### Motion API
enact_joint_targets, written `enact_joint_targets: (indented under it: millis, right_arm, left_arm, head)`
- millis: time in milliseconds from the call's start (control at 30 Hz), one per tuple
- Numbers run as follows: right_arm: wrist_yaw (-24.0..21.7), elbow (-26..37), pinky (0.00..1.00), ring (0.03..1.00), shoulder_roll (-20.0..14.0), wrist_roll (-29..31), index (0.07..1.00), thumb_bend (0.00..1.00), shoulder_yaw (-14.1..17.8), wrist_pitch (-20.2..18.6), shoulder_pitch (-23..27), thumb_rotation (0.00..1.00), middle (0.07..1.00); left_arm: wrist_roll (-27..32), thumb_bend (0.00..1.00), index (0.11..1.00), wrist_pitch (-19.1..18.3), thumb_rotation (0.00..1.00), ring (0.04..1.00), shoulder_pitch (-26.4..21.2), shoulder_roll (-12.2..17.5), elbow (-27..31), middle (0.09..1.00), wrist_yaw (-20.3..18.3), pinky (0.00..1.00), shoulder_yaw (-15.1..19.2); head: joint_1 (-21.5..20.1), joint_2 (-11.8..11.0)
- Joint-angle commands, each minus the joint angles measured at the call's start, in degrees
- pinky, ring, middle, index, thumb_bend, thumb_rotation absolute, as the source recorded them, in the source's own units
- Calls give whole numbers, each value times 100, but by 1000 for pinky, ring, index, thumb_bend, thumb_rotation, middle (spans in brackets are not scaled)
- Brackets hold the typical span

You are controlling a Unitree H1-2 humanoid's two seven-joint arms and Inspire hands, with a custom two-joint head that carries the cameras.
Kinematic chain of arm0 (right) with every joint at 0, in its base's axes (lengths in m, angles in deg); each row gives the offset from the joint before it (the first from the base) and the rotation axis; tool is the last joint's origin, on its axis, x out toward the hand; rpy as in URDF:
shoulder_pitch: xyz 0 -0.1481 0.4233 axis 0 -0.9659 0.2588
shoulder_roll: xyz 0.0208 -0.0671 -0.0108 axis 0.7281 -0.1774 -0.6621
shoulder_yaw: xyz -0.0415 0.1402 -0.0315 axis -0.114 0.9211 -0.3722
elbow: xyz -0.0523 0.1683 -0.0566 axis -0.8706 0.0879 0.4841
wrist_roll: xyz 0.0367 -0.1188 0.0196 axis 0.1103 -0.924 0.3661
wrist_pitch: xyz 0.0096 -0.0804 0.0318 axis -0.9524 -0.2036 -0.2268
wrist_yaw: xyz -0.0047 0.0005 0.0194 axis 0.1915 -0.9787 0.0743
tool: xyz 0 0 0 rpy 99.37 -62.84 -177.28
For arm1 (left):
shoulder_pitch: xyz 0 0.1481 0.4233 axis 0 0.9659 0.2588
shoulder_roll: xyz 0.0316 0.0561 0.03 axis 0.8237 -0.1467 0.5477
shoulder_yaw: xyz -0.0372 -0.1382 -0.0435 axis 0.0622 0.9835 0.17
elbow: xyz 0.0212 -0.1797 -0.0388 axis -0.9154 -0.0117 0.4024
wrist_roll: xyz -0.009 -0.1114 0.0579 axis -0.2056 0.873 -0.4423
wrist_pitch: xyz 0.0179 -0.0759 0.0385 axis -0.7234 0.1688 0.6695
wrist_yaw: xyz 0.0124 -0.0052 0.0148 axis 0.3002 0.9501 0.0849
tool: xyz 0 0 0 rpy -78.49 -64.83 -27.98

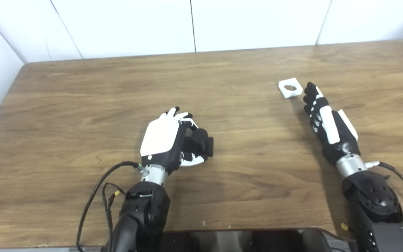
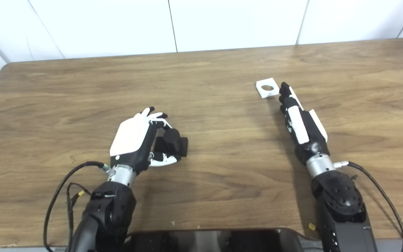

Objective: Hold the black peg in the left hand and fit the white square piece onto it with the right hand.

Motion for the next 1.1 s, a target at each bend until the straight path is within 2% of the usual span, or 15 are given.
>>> enact_joint_targets:
  millis: [0,100,133,167,233,300,433,533,733,800,933,1067]
  right_arm:
    - [-75,165,1000,1000,-182,-109,989,690,-38,-122,182,940,1000]
    - [5,322,980,994,-536,-769,964,668,-156,-76,356,885,994]
    - [-2,419,970,986,-661,-930,941,672,-177,-178,485,816,981]
    - [-15,486,971,984,-737,-1014,936,673,-187,-265,572,798,979]
    - [-6,570,953,970,-884,-1255,902,700,-213,-440,791,670,956]
    - [31,568,931,954,-981,-1506,882,730,-253,-533,965,602,937]
    - [-76,374,877,925,-1199,-1848,856,748,-368,-512,1337,461,917]
    - [-171,320,856,921,-1361,-2193,851,749,-555,-619,1552,414,916]
    - [-339,-35,838,915,-1617,-2648,844,742,-904,-326,1837,385,915]
    - [-369,-198,826,909,-1690,-2838,831,773,-1054,-271,1934,355,911]
    - [-406,-602,835,922,-1756,-3102,819,823,-1279,-122,2156,333,914]
    - [-452,-876,856,942,-1715,-3129,821,842,-1323,-63,2387,310,925]
  left_arm:
    - [-16,524,487,97,75,966,-6,21,-168,853,-135,951,-60]
    - [10,524,487,69,75,973,-15,-1,-181,857,-162,965,-42]
    - [40,524,487,93,75,972,-11,0,-209,856,-125,966,-35]
    - [61,524,487,113,75,972,-9,2,-230,856,-97,966,-30]
    - [88,524,487,114,75,972,-8,-21,-265,857,-79,969,-17]
    - [71,524,487,102,75,972,-12,-49,-291,856,-84,969,-12]
    - [30,524,487,88,76,966,-13,-83,-314,853,-101,968,-21]
    - [37,524,487,53,76,965,-7,-112,-300,851,-140,967,-7]
    - [110,524,487,-20,74,970,0,-162,-288,850,-232,968,49]
    - [148,524,487,-19,74,972,2,-161,-289,851,-240,968,54]
    - [250,524,487,-19,72,972,16,-167,-290,852,-227,941,71]
    - [255,525,486,-2,71,972,32,-133,-271,851,-213,963,52]
  head:
    - [-4,8]
    - [-44,-1]
    - [-57,-6]
    - [-58,-9]
    - [-54,-21]
    - [-59,-27]
    - [-56,-33]
    - [-50,-36]
    - [-53,-35]
    - [-83,-48]
    - [-149,-74]
    - [-241,-91]
